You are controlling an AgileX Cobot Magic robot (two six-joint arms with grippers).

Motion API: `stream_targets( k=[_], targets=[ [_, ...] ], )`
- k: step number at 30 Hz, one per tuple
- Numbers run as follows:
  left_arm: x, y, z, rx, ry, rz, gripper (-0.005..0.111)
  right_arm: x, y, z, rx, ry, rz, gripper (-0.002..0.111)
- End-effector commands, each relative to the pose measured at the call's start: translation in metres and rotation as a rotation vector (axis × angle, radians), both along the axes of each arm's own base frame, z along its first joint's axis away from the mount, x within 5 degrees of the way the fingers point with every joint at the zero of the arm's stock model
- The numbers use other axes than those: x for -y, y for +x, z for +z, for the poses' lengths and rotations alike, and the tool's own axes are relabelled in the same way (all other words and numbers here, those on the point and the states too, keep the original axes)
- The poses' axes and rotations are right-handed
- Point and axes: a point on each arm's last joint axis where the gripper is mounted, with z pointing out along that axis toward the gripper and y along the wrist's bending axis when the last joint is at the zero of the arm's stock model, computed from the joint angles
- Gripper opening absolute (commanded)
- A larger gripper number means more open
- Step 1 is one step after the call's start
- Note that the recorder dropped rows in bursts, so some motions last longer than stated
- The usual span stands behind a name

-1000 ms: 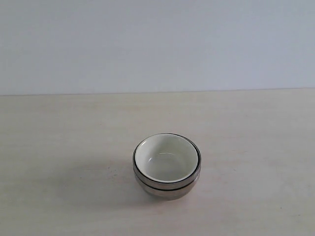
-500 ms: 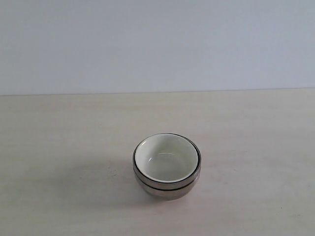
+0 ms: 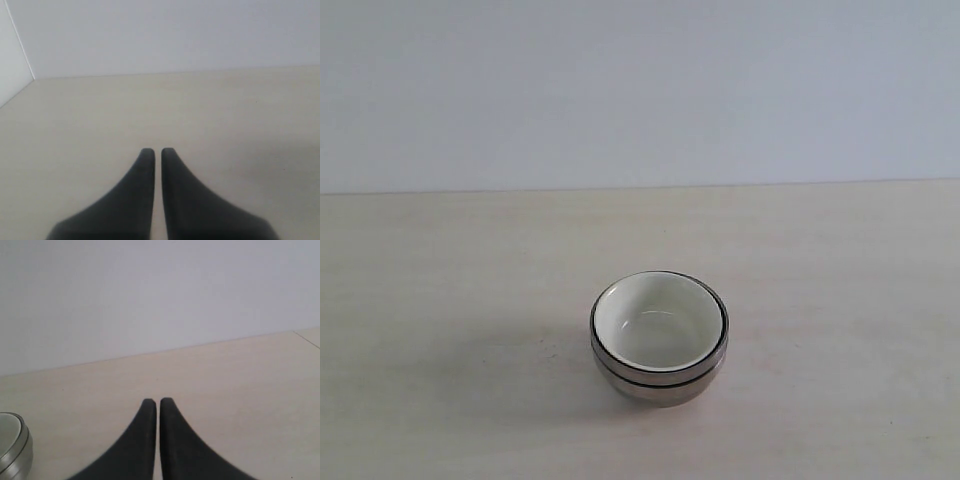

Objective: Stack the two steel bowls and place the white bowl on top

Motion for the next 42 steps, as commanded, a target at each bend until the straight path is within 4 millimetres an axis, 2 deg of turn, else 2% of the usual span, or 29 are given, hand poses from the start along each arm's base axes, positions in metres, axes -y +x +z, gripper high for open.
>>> stream_targets(
  k=[1, 13, 16, 23, 28, 42],
  targets=[
    [0.000, 0.000, -0.001, 0.001, -0.014, 0.002, 0.004, 0.000, 0.000, -0.001, -0.003, -0.018, -0.004, 0.000],
    [0.000, 0.000, -0.001, 0.001, -0.014, 0.002, 0.004, 0.000, 0.000, -0.002, -0.012, -0.009, -0.001, 0.000],
    [0.000, 0.000, -0.001, 0.001, -0.014, 0.002, 0.004, 0.000, 0.000, -0.002, -0.010, -0.089, 0.003, 0.000],
    [0.000, 0.000, -0.001, 0.001, -0.014, 0.002, 0.004, -0.001, -0.003, -0.019, -0.191, -0.107, 0.023, 0.000],
    [0.000, 0.000, -0.001, 0.001, -0.014, 0.002, 0.004, 0.000, -0.003, -0.019, -0.192, -0.207, 0.036, 0.000],
    [0.000, 0.000, -0.001, 0.001, -0.014, 0.002, 0.004, 0.000, -0.003, -0.019, -0.192, -0.204, 0.035, 0.000]
  ],
)
